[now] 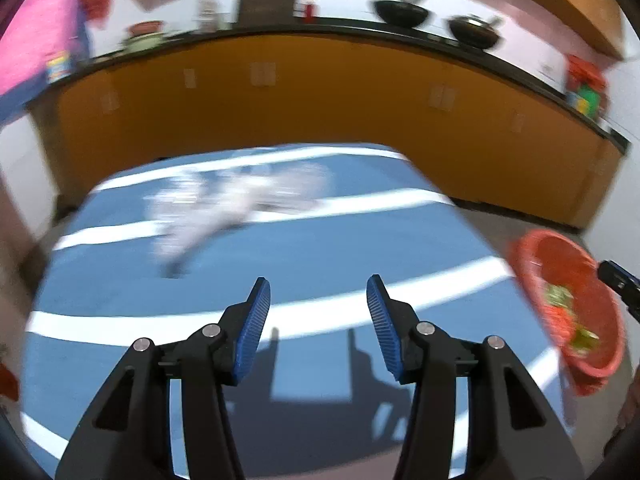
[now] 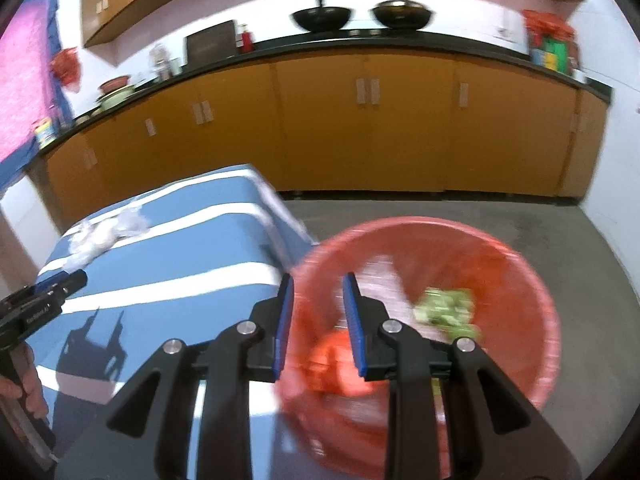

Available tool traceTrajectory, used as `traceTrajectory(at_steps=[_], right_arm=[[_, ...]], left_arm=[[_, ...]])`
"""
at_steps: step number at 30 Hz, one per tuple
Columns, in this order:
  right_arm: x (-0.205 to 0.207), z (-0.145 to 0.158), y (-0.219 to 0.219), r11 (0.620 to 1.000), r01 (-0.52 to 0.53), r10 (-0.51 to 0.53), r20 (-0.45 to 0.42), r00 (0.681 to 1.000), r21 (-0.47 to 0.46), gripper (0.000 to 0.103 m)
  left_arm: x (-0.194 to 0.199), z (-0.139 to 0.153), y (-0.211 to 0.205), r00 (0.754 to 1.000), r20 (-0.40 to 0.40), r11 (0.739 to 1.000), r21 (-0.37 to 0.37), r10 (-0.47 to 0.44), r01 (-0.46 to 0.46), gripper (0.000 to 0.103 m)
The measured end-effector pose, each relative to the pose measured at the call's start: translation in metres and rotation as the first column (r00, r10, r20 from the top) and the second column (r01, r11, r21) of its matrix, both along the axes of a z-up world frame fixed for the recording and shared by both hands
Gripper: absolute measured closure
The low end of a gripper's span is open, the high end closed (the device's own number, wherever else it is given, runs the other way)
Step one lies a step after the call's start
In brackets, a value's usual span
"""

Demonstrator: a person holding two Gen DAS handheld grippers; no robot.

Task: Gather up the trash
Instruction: 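Move both open tools back over the clear plastic on the table, then grasp the clear plastic bag with the right tool while the left tool grasps bubble wrap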

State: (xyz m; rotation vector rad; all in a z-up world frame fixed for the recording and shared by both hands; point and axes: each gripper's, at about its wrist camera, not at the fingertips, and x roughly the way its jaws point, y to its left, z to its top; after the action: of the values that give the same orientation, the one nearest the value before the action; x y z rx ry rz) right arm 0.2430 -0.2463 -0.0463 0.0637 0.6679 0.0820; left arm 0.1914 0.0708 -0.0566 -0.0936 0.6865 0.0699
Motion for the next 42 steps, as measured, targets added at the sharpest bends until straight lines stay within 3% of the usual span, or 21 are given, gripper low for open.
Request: traceTrajectory(at_steps=[5,10,14,19,25,27,31,32,33,36,42], right_arm=[[0.031,-0.006,0.079,0.992,-0.124,0.124,-0.024,0.992,0.011,0.076],[0.064,-0.013,0.166,0.97,-0.236,0.239,-0.056,0.969,0.056,0.076],[0.081,-0.021,0.223,0.951,-0.288,0.297,-0.079,0.952,0.11,0.076],[0.1,-0.029,0.286,0.943,-0.313,0.323,-0.089,0.942,0.111,0.076],[0.125,-0.033,0.317,0.95,-0.243,0.269,-0.121,0.955,0.194,0.075],[0.133,-0.037,0.327,0.951,-0.218,0.252,-0.144,0.957,0.218,0.068],[0.143,-0.05,0.343,0.962,-0.2,0.233,-0.185,0.955,0.184,0.063],[0.146,-0.056,0.344,0.966,-0.194,0.227,-0.203,0.953,0.168,0.067],[0.147,-0.059,0.344,0.967,-0.191,0.225,-0.215,0.95,0.166,0.082],[0.144,-0.068,0.333,0.968,-0.186,0.221,-0.22,0.95,0.171,0.091],[0.129,-0.069,0.292,0.98,-0.153,0.177,-0.201,0.964,0.129,0.093]], left_arm=[[-0.011,-0.003,0.083,0.986,0.009,0.986,0.031,0.166,-0.166,0.049],[-0.022,-0.002,0.144,0.955,0.035,0.953,0.057,0.295,-0.297,0.045],[-0.029,0.0,0.172,0.937,0.056,0.935,0.066,0.345,-0.348,0.043],[-0.037,-0.002,0.206,0.917,0.07,0.917,0.045,0.394,-0.397,0.043],[-0.04,-0.005,0.231,0.898,0.071,0.9,0.01,0.433,-0.435,0.043],[-0.041,-0.006,0.235,0.895,0.072,0.897,0.0,0.44,-0.441,0.043],[-0.042,-0.008,0.244,0.89,0.068,0.892,-0.017,0.451,-0.451,0.043],[-0.042,-0.008,0.245,0.889,0.067,0.891,-0.021,0.453,-0.453,0.043],[-0.043,-0.009,0.246,0.889,0.067,0.892,-0.027,0.452,-0.452,0.043],[-0.039,-0.011,0.245,0.894,0.064,0.896,-0.04,0.443,-0.441,0.042],[-0.019,-0.014,0.222,0.924,0.053,0.925,-0.062,0.378,-0.375,0.036]])
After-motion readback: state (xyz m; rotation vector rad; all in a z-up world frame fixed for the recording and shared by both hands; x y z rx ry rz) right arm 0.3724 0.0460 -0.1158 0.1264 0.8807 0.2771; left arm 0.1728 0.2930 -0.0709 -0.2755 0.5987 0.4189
